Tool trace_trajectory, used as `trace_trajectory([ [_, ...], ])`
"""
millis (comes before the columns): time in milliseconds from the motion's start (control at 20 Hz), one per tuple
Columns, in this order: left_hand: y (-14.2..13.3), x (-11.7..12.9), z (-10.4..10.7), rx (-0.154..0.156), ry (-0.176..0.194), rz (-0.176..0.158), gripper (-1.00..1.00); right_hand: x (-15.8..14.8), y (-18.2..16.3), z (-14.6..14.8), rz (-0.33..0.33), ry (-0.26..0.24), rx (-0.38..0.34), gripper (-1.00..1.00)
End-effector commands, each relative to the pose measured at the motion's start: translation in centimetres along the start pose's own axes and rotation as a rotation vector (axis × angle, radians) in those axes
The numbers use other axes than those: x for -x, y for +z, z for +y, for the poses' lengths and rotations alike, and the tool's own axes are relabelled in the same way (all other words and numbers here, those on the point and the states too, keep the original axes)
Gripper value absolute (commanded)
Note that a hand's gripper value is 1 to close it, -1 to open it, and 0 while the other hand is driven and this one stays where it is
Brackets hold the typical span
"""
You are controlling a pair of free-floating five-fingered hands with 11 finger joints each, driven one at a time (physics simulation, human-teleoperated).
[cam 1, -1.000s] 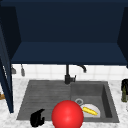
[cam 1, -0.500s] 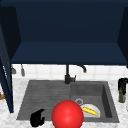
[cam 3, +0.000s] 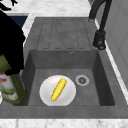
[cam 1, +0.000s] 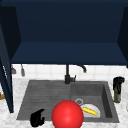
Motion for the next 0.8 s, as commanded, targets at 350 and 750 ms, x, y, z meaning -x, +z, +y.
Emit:
trace_trajectory([
  [350, 0.0, 0.0, 0.0, 0.000, 0.000, 0.000, 0.00, -5.4, 5.8, 0.5, -0.019, -0.019, -0.002, 1.00],
  [750, 0.0, 0.0, 0.0, 0.000, 0.000, 0.000, 0.00, -9.5, 10.3, 1.3, -0.023, -0.023, -0.002, 1.00],
])
